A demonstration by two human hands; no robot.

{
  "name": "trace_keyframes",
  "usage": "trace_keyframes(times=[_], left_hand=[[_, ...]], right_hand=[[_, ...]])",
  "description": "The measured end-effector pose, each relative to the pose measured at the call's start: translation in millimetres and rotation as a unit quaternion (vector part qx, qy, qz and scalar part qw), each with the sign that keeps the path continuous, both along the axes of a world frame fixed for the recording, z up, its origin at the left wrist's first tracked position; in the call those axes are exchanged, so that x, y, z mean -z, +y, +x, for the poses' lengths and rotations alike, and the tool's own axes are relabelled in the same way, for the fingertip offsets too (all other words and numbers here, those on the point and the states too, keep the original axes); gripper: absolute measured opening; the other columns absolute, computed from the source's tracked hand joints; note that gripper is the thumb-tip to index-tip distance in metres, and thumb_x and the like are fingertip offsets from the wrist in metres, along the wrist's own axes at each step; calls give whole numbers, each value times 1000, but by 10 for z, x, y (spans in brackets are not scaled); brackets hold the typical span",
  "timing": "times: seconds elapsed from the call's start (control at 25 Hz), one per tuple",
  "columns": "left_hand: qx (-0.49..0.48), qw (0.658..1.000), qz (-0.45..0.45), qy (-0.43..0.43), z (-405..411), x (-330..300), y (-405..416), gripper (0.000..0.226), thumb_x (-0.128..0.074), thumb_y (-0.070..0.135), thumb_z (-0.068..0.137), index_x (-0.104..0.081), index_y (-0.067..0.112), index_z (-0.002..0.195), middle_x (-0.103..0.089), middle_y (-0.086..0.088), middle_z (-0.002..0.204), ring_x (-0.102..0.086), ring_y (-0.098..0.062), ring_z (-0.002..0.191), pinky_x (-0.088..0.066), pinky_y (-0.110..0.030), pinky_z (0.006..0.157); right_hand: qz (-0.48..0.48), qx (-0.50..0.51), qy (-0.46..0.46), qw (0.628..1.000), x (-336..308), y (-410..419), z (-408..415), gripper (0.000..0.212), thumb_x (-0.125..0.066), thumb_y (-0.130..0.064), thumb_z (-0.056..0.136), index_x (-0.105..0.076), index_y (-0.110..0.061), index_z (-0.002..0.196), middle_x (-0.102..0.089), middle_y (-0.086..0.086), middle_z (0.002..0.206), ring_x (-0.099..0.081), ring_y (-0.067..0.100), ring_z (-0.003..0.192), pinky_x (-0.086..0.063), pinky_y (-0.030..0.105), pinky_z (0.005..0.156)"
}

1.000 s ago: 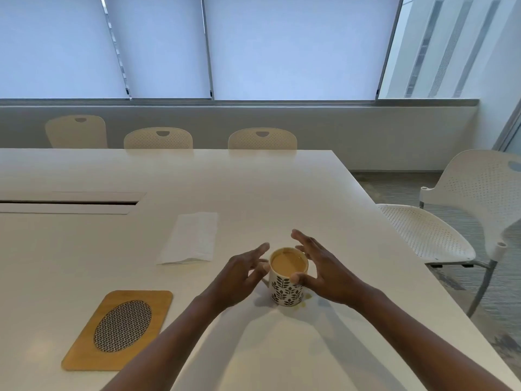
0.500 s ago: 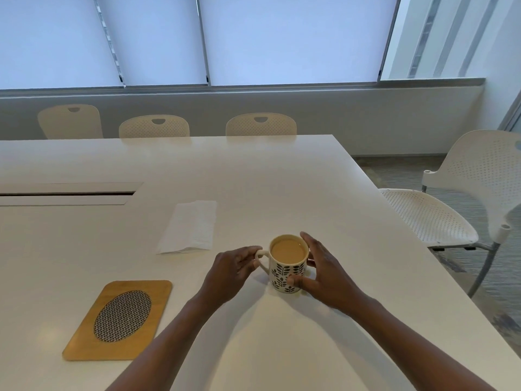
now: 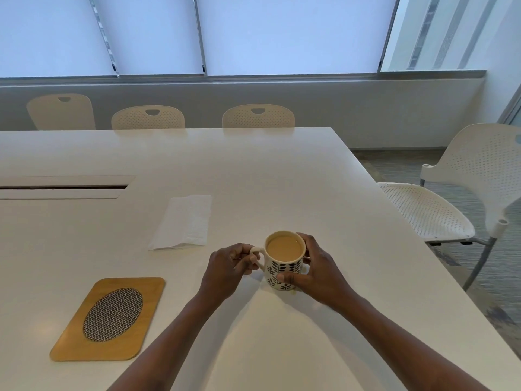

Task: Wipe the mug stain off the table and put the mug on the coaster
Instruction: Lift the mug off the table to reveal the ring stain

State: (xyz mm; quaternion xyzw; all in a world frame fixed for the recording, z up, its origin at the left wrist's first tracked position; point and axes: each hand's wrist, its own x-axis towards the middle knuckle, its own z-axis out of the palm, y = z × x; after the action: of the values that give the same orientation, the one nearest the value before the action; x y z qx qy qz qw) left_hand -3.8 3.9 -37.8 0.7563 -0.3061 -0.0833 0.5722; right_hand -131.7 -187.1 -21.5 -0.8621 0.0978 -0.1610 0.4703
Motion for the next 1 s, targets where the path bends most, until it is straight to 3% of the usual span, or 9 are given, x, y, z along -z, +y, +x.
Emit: trace_keyframes(times=[0.28,0.52,0.72,1.0], left_hand=[[2,1000,9,-17,10,-15,-32,9,-69,15,93,-77,18,91,-76,1,74,-74,-15,72,-60,-26,68],[9,1000,5,-28,89,-120,-144,9,-69,14,92,-78,15,92,-76,2,76,-74,-16,72,-61,-28,70],[16,999,-15,-30,222,-330,-440,8,-70,12,91,-77,15,90,-76,1,74,-75,-15,73,-62,-28,69],[27,999,-18,-37,517,-530,-987,7,-69,10,91,-76,9,92,-77,-4,77,-75,-17,72,-62,-30,70]], right_hand=[[3,7,-17,1000,10,-22,19,85,-89,-49,61,-48,-25,131,-63,-15,119,-58,-6,108,-47,6,82],[-3,11,-35,999,-88,-132,56,85,-85,-61,55,-48,-34,127,-62,-22,116,-57,-11,106,-47,5,82],[-22,23,-60,998,-277,-411,155,85,-90,-50,57,-51,-25,129,-65,-17,115,-61,-5,105,-52,15,86],[-32,47,-77,995,-466,-870,377,79,-92,-37,60,-53,-23,127,-64,-19,108,-60,-10,103,-50,9,81]])
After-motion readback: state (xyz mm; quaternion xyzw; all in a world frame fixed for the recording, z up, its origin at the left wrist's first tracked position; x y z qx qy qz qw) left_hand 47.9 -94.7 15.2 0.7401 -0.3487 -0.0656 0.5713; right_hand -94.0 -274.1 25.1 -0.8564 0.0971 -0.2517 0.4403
